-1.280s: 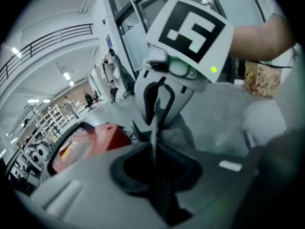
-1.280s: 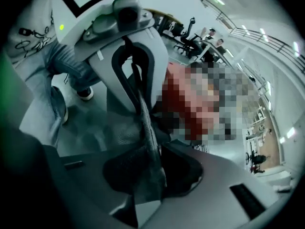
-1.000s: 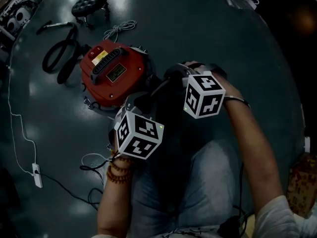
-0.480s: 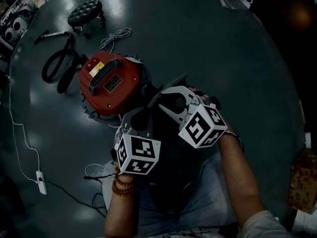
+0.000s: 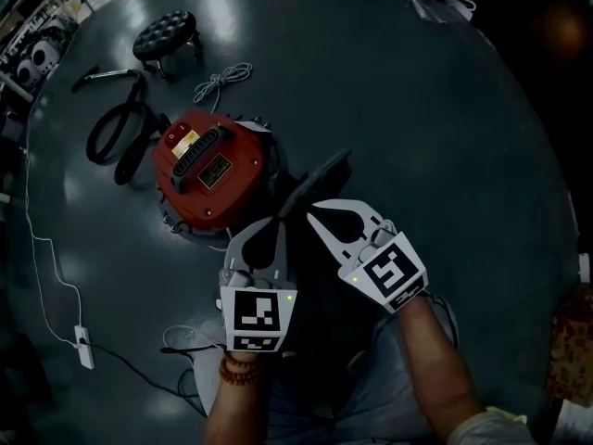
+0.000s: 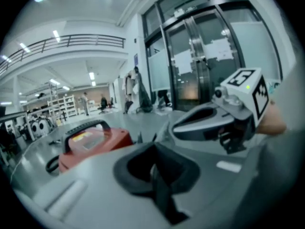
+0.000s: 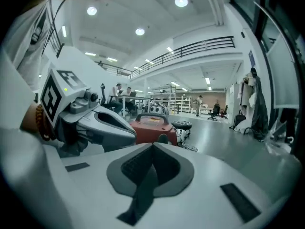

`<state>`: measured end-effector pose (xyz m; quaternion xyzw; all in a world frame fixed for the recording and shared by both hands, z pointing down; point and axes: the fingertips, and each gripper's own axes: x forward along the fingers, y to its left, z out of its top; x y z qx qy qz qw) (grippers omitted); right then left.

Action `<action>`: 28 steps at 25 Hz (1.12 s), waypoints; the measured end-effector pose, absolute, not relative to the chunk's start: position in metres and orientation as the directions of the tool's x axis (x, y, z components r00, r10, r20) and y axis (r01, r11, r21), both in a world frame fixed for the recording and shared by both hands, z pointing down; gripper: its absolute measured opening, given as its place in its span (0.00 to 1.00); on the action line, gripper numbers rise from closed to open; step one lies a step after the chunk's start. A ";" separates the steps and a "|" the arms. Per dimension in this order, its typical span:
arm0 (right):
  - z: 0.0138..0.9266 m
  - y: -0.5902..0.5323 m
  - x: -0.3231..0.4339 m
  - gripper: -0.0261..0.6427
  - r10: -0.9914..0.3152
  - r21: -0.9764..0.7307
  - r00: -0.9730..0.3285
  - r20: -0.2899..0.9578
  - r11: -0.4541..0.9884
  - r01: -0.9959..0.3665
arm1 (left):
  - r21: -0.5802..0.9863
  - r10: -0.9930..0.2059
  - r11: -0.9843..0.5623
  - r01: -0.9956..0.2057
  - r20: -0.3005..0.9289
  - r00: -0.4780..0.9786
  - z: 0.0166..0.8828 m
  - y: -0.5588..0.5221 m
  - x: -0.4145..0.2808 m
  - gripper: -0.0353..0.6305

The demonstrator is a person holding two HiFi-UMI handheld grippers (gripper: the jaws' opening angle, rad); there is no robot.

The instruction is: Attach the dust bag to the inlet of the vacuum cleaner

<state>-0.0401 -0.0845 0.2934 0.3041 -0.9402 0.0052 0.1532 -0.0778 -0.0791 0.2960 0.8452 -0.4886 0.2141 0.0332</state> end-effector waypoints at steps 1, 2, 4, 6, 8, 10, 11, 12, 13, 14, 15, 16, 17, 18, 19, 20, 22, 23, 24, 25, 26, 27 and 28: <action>0.291 -0.083 -0.039 0.06 -0.575 0.052 -0.772 0.271 0.809 -0.585 | -0.145 -0.820 -0.515 -0.845 0.371 0.436 0.292 -0.078 -0.078 0.06; 0.288 -0.082 -0.039 0.06 -0.582 0.027 -0.773 0.254 0.803 -0.596 | -0.137 -0.826 -0.512 -0.848 0.349 0.442 0.288 -0.077 -0.079 0.06; 0.283 -0.081 -0.039 0.06 -0.603 0.002 -0.763 0.233 0.785 -0.619 | -0.122 -0.830 -0.516 -0.848 0.314 0.460 0.283 -0.074 -0.077 0.06; 0.281 -0.079 -0.040 0.06 -0.617 -0.011 -0.756 0.216 0.773 -0.634 | -0.116 -0.823 -0.532 -0.839 0.303 0.480 0.285 -0.071 -0.074 0.06; 0.281 -0.076 -0.042 0.06 -0.625 -0.024 -0.751 0.214 0.765 -0.644 | -0.107 -0.813 -0.546 -0.831 0.307 0.494 0.290 -0.069 -0.071 0.06; 0.284 -0.071 -0.045 0.06 -0.630 -0.022 -0.743 0.226 0.759 -0.650 | -0.082 -0.809 -0.547 -0.833 0.307 0.501 0.292 -0.068 -0.070 0.06; 0.285 -0.068 -0.046 0.06 -0.629 -0.019 -0.743 0.230 0.760 -0.650 | -0.069 -0.809 -0.546 -0.835 0.304 0.504 0.291 -0.067 -0.070 0.06; 0.286 -0.065 -0.048 0.06 -0.627 -0.018 -0.744 0.231 0.762 -0.647 | -0.063 -0.809 -0.545 -0.836 0.301 0.505 0.291 -0.066 -0.070 0.06; 0.287 -0.063 -0.049 0.06 -0.626 -0.019 -0.744 0.232 0.762 -0.647 | -0.063 -0.809 -0.546 -0.835 0.301 0.506 0.290 -0.065 -0.070 0.06; 0.287 -0.062 -0.048 0.06 -0.629 -0.019 -0.741 0.236 0.760 -0.650 | -0.067 -0.808 -0.547 -0.834 0.303 0.506 0.290 -0.064 -0.070 0.06; 0.287 -0.062 -0.046 0.06 -0.634 -0.018 -0.735 0.240 0.754 -0.656 | -0.070 -0.807 -0.548 -0.833 0.305 0.506 0.290 -0.063 -0.069 0.06; 0.287 -0.063 -0.044 0.06 -0.642 -0.016 -0.727 0.245 0.747 -0.665 | -0.070 -0.807 -0.548 -0.834 0.306 0.505 0.290 -0.062 -0.069 0.06; 0.286 -0.065 -0.041 0.06 -0.649 -0.014 -0.719 0.248 0.740 -0.673 | -0.070 -0.808 -0.546 -0.835 0.306 0.503 0.289 -0.062 -0.069 0.06; 0.286 -0.066 -0.039 0.06 -0.653 -0.016 -0.717 0.244 0.736 -0.677 | -0.070 -0.809 -0.545 -0.836 0.306 0.502 0.289 -0.062 -0.070 0.06; 0.286 -0.067 -0.038 0.06 -0.653 -0.019 -0.720 0.235 0.737 -0.675 | -0.069 -0.810 -0.542 -0.837 0.306 0.500 0.289 -0.062 -0.071 0.06; 0.287 -0.067 -0.037 0.06 -0.652 -0.022 -0.723 0.227 0.739 -0.673 | -0.068 -0.812 -0.540 -0.839 0.306 0.498 0.289 -0.062 -0.072 0.06; 0.289 -0.068 -0.036 0.06 -0.652 -0.022 -0.724 0.225 0.740 -0.672 | -0.064 -0.814 -0.535 -0.842 0.307 0.494 0.290 -0.063 -0.073 0.06; 0.289 -0.068 -0.036 0.06 -0.652 -0.020 -0.723 0.229 0.739 -0.673 | -0.062 -0.814 -0.534 -0.843 0.308 0.492 0.289 -0.064 -0.072 0.06; 0.290 -0.069 -0.036 0.06 -0.653 -0.018 -0.721 0.234 0.738 -0.674 | -0.062 -0.813 -0.535 -0.843 0.310 0.493 0.289 -0.064 -0.071 0.06; 0.291 -0.069 -0.035 0.06 -0.654 -0.017 -0.718 0.238 0.736 -0.676 | -0.065 -0.811 -0.538 -0.840 0.312 0.495 0.290 -0.064 -0.069 0.06; 0.292 -0.070 -0.035 0.06 -0.655 -0.016 -0.717 0.240 0.736 -0.677 | -0.073 -0.808 -0.543 -0.836 0.315 0.498 0.291 -0.064 -0.068 0.06; 0.293 -0.071 -0.035 0.06 -0.654 -0.014 -0.719 0.237 0.737 -0.675 | -0.083 -0.806 -0.548 -0.832 0.318 0.499 0.293 -0.064 -0.066 0.06; 0.294 -0.071 -0.035 0.06 -0.653 -0.014 -0.721 0.231 0.739 -0.674 | -0.091 -0.804 -0.552 -0.829 0.321 0.500 0.295 -0.065 -0.066 0.06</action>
